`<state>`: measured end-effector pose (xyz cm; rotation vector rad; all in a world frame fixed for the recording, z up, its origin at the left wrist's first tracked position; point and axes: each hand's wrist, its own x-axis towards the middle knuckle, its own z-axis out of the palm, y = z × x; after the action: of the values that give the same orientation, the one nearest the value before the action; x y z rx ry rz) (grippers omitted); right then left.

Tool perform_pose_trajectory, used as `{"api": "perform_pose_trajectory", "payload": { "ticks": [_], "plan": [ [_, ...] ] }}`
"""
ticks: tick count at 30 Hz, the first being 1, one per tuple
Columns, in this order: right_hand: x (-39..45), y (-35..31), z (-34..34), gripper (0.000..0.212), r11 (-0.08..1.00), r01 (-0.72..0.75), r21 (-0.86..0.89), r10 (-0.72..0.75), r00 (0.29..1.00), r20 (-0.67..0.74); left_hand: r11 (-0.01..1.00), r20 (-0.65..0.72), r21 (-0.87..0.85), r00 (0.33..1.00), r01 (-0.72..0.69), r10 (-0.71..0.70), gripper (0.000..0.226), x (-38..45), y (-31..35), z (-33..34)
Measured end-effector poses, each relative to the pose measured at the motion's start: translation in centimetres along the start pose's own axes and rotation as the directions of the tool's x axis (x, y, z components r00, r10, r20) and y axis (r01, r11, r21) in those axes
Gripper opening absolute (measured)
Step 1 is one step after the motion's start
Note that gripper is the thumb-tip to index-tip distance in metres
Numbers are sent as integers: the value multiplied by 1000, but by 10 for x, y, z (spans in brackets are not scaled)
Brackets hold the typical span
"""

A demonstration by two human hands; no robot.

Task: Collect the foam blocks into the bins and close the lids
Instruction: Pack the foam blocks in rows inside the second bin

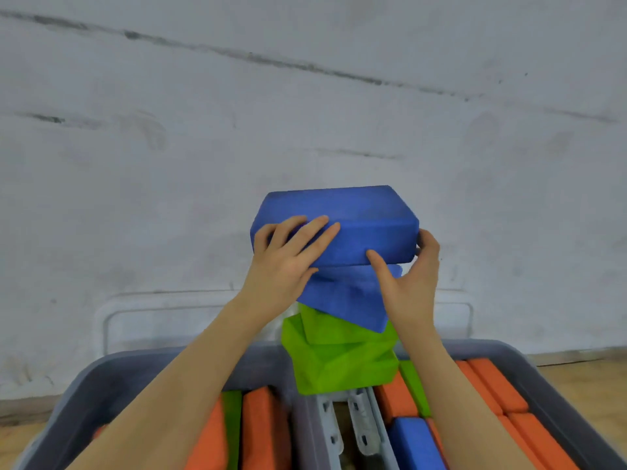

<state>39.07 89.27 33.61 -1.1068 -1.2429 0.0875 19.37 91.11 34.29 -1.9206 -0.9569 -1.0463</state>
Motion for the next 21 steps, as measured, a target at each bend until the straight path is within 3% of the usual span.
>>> {"api": "perform_pose_trajectory", "payload": {
  "ticks": [3, 6, 10, 13, 17, 21],
  "plan": [
    [7, 27, -24, 84, 992, 64, -108, -66, 998, -16, 994, 63, 48, 993, -103, 100, 77, 17, 21, 22],
    [6, 56, -39, 71, 941, 126, -314, -104, 991, 87, 990, 182, -12, 973, -139, 139, 80, 18, 32, 46],
    [-7, 73, -42, 65, 885, 100, -456, -31, 987, 155, 999, 249, -52, 968, -13, 25, 55, 2, 46, 59],
    [-7, 68, -39, 61, 837, 88, -540, -36, 994, 106, 998, 285, -42, 958, 50, -36, 53, 1, 53, 57],
    [-15, 50, -31, 55, 790, 220, -573, -184, 975, 121, 984, 225, -72, 964, 165, -145, 52, 3, 49, 43],
    [-42, 27, -4, 44, 788, 382, -483, -333, 924, 188, 948, 138, -104, 948, 301, -286, 49, -18, 27, 16]
  ]
}}
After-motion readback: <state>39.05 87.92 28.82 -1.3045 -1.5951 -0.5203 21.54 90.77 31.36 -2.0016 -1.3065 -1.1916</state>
